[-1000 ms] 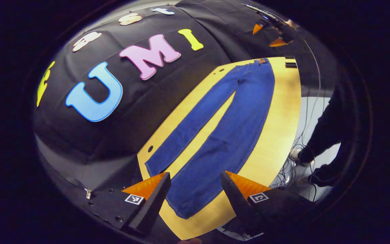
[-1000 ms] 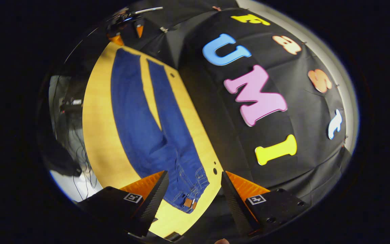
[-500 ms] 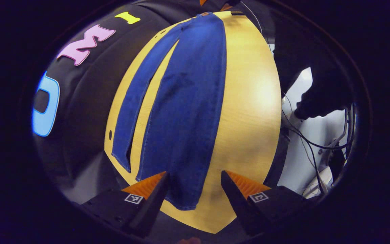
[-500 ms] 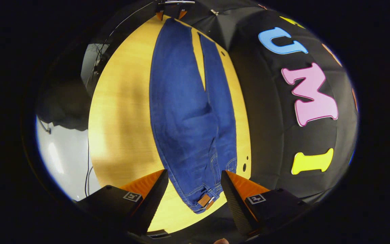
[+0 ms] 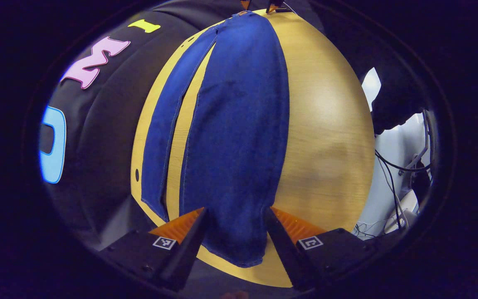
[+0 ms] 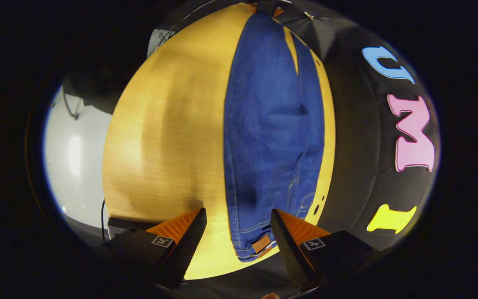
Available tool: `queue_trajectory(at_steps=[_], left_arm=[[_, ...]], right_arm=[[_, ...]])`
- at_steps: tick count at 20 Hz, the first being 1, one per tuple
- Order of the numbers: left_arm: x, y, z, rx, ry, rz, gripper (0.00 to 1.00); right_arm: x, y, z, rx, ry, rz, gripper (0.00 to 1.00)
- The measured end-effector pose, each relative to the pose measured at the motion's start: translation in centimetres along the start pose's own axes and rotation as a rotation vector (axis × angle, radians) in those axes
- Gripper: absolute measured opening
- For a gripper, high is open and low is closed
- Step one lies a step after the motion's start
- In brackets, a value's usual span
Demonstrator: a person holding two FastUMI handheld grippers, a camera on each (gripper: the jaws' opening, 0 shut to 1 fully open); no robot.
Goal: Grasp the waist and the cuffs of the jeans and fold them to make the two legs overlap; first hold the waist and fold one-third of the jeans toward the cuffs, then hold the cuffs and fold the remaining one-third in the same direction to finish folding.
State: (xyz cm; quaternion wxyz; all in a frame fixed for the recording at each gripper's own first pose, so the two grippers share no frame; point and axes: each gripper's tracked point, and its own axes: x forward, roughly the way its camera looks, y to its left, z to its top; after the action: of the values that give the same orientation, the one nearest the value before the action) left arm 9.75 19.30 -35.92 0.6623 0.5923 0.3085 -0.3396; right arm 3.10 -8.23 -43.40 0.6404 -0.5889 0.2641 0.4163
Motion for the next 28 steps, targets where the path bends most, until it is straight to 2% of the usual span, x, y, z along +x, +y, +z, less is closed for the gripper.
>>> queue_trajectory(at_steps=[4,6,7,9,10,11,12,13,14,16,20,24,26,28], left_arm=[[1.6,2.5,1.2,0.052,-0.005,0.061,0.90],[2.5,3.6,1.3,0.050,-0.002,0.062,0.90],[2.7,3.6,1.3,0.035,0.004,0.049,0.89],[3.4,3.1,0.8,-0.014,0.033,-0.005,0.80],[3.8,3.0,0.9,-0.026,0.035,-0.013,0.59],[3.8,3.0,1.0,-0.029,0.043,-0.024,0.46],[3.7,2.8,1.1,-0.036,0.048,-0.031,0.33],[3.8,3.3,0.9,-0.045,0.045,-0.027,0.26],[3.9,3.5,1.0,-0.062,0.042,-0.035,0.12],[3.7,3.9,1.1,-0.122,0.032,-0.056,0.08],[2.4,5.9,1.7,-0.212,0.000,-0.073,0.08],[0.6,8.8,2.7,-0.285,-0.036,-0.105,0.08],[-0.3,11.4,3.9,-0.374,-0.087,-0.097,0.08],[-0.1,13.3,4.5,-0.512,-0.116,-0.121,0.07]], right_arm=[[2.6,-3.2,-0.9,0.017,0.034,-0.050,0.90],[3.5,-3.5,-0.3,0.021,0.035,-0.033,0.87],[3.7,-2.9,-0.2,0.023,0.038,-0.009,0.78],[3.7,-1.6,-0.3,0.048,0.049,0.044,0.47],[3.8,-1.5,-0.4,0.065,0.056,0.043,0.31],[3.9,-1.4,-0.3,0.107,0.061,0.051,0.15],[3.6,-1.3,-0.5,0.158,0.073,0.053,0.15],[3.5,-1.4,-0.5,0.222,0.079,0.058,0.06],[3.4,-1.4,-0.5,0.295,0.083,0.068,0.06],[3.0,-2.6,-0.5,0.392,0.088,0.054,0.06],[0.9,-5.5,0.0,0.450,0.077,-0.032,0.06],[-0.8,-10.8,0.1,0.599,0.044,-0.108,0.06],[-1.6,-14.4,0.0,0.696,0.023,-0.145,0.06],[-1.2,-17.5,-1.3,0.789,0.039,-0.180,0.06]])
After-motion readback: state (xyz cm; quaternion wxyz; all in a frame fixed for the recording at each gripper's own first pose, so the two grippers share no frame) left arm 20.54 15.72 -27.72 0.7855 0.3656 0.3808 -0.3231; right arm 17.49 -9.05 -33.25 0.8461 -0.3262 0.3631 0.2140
